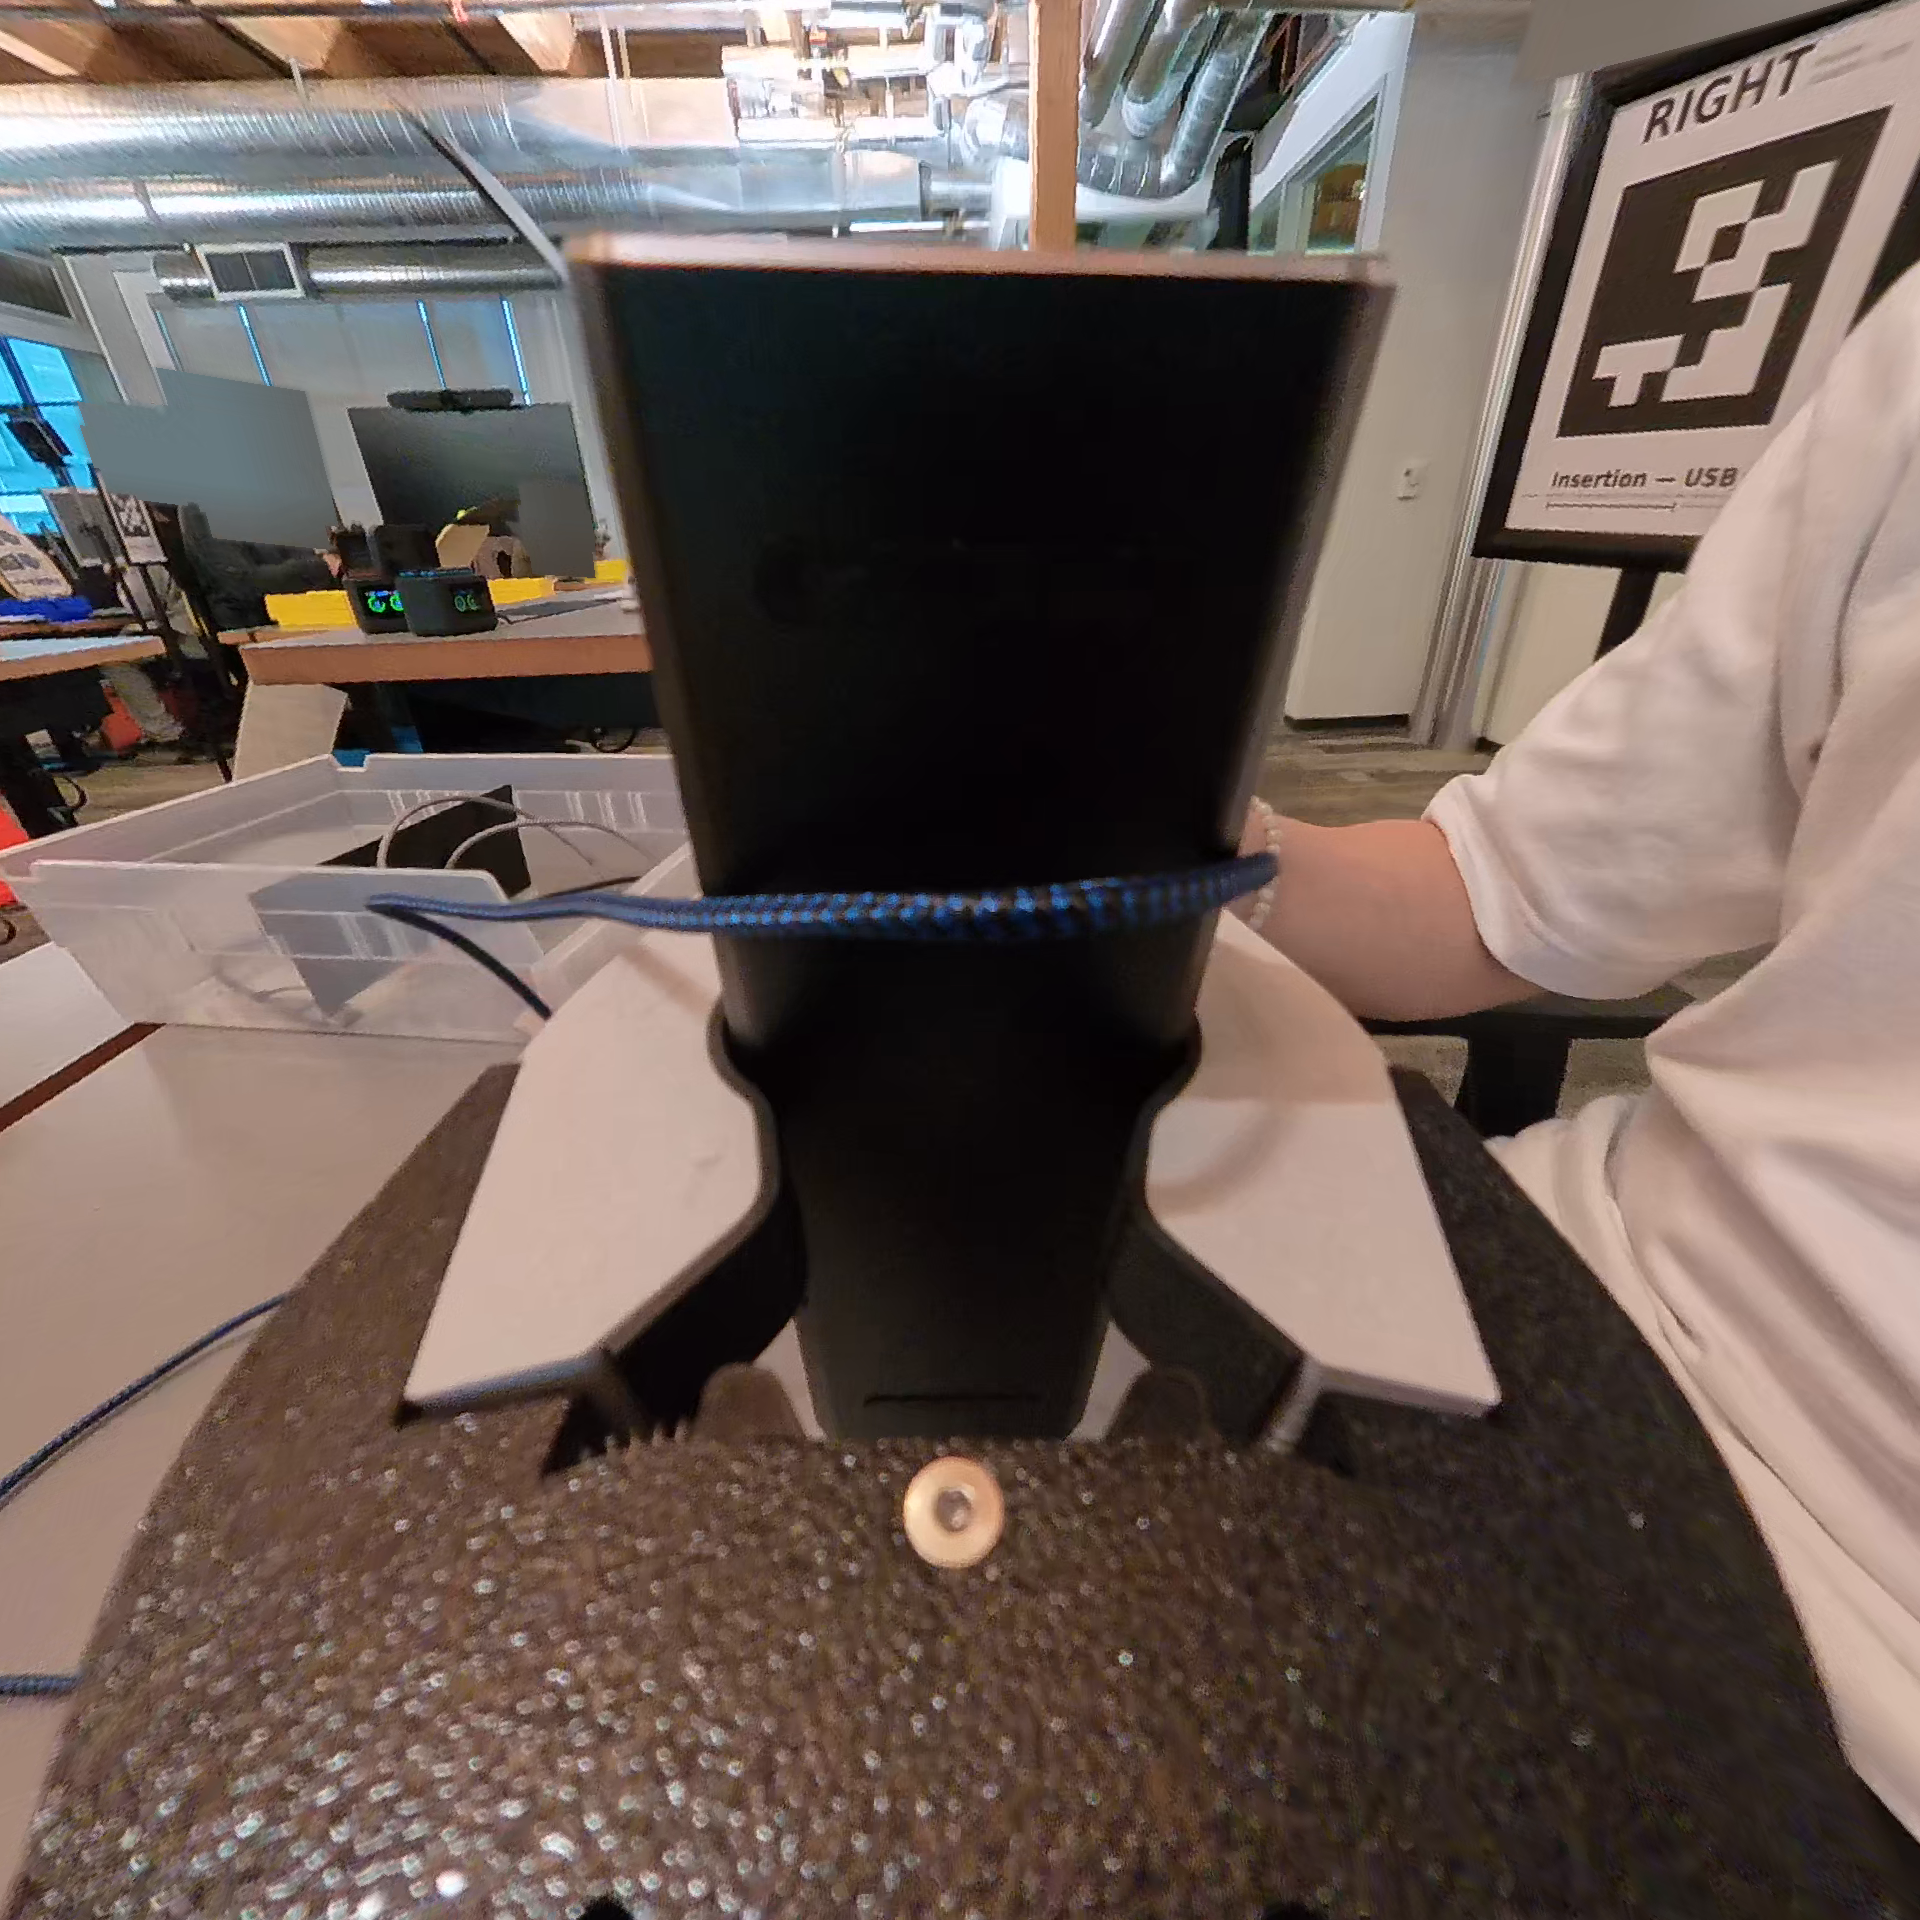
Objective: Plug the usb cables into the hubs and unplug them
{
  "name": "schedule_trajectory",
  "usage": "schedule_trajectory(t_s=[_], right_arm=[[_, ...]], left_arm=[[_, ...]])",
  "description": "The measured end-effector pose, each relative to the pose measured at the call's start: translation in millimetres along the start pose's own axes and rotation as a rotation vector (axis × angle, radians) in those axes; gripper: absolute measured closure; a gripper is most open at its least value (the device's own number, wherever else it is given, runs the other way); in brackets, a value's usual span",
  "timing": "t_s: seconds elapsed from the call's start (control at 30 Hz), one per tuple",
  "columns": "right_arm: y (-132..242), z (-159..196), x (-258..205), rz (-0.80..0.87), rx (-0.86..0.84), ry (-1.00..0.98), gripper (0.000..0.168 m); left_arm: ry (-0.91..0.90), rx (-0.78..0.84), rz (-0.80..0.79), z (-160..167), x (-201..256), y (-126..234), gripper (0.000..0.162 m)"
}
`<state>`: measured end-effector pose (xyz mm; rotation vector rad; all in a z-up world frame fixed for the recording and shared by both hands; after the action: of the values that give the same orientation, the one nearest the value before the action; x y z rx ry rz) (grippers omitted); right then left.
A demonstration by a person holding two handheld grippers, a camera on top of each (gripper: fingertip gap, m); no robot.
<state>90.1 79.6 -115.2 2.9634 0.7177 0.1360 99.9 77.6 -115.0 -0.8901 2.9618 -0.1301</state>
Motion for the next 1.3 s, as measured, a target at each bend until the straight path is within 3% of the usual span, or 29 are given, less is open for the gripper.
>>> schedule_trajectory(t_s=[0.3, 0.47, 0.63, 0.77, 0.87, 1.0, 1.3], right_arm=[[-3, 5, 6, -0.026, -0.018, -0.188, 0.162], [-2, 2, 7, 0.067, -0.139, -0.013, 0.162], [0, 10, 2, -0.026, -0.126, -0.063, 0.162], [4, 10, 2, 0.032, -0.247, 0.039, 0.162], [7, 13, 4, -0.001, -0.211, -0.038, 0.163], [7, 12, 3, 0.068, -0.305, 0.048, 0.164], [12, 11, -2, 0.009, -0.311, 0.042, 0.165]], left_arm=[[-0.047, -0.041, -0.065, 5, -9, 4, 0.091], [-0.040, -0.046, -0.064, 3, -9, 4, 0.090], [-0.076, -0.120, -0.050, 10, -4, 3, 0.090], [-0.043, -0.111, -0.024, 13, -3, 1, 0.091], [-0.078, -0.154, -0.049, 14, -4, 0, 0.090], [-0.055, -0.136, -0.041, 15, -5, 1, 0.091], [-0.106, -0.190, -0.029, 14, 2, -3, 0.091]])
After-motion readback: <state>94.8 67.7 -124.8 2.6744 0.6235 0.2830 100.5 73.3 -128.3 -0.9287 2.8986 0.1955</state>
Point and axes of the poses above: each gripper's, where its closed fingertips meet, y back along the fingers, z out of its underside, x = y × z across the jaws, the point moved 1 cm from there along y, back along the fingers, and after that the axes turned 3 degrees about -z, right-handed, at the moved point
